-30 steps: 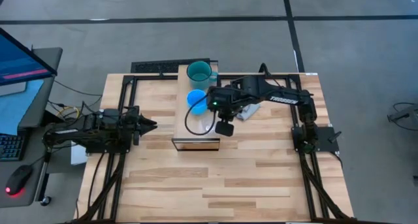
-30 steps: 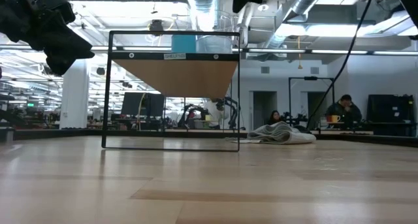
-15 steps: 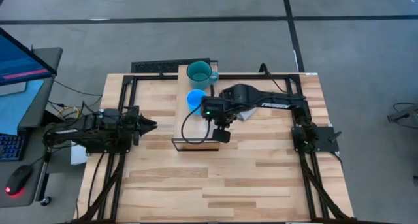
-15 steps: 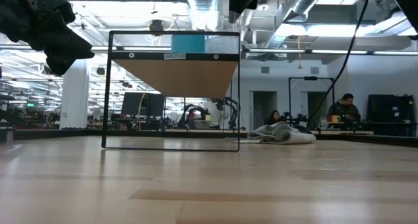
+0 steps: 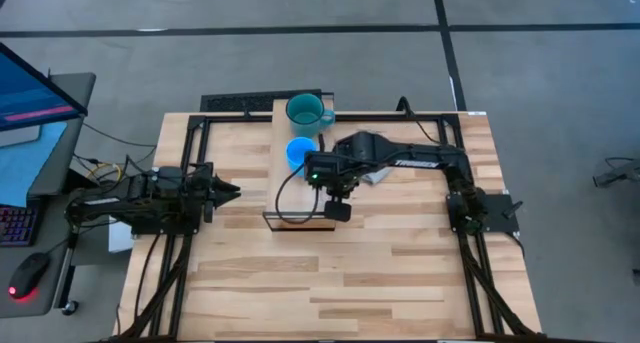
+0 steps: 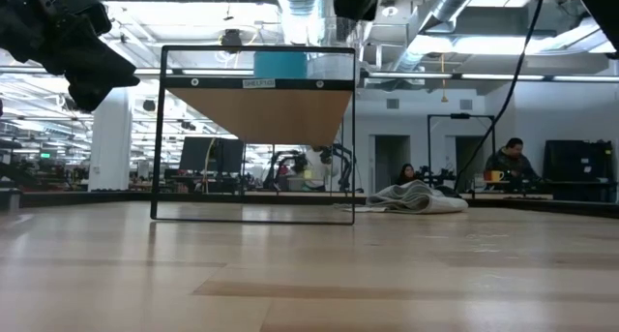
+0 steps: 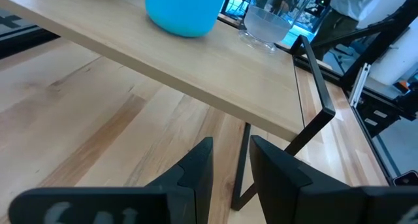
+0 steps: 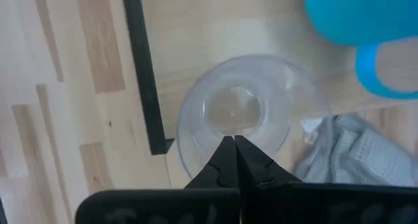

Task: Stack small to large cups/mugs on shelf
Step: Put the transparent mug on the shelf

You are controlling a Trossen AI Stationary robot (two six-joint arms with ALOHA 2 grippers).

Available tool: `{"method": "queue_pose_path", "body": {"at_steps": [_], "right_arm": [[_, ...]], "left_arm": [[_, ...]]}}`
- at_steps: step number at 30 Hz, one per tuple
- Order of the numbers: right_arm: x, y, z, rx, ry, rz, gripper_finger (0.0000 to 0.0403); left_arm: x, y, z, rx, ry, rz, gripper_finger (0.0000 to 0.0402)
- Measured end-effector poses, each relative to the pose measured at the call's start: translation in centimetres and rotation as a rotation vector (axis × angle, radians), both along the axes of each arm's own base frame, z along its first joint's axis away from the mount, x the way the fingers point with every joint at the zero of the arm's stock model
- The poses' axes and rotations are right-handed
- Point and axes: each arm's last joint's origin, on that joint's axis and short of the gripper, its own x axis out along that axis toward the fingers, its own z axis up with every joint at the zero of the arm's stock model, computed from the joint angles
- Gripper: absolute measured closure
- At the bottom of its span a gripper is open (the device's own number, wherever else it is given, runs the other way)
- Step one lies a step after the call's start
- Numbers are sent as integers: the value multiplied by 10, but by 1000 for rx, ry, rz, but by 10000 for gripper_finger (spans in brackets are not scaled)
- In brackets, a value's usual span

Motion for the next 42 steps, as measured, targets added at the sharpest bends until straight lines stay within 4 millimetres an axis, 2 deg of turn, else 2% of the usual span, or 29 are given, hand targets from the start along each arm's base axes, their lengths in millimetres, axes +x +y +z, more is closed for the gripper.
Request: {"method": "queue_pose_path", "body": {"at_steps": [15,20,42], "right_arm": [[14,-1,3,-8,-123,58,400],[20,-4,-6,11,-108,65,400],[30,-10,2,29,-242,97,400]], "left_arm": [[0,0,0,2,0,4,311],[0,0,0,2,1,5,311],[0,0,0,2,0,6,311]]}}
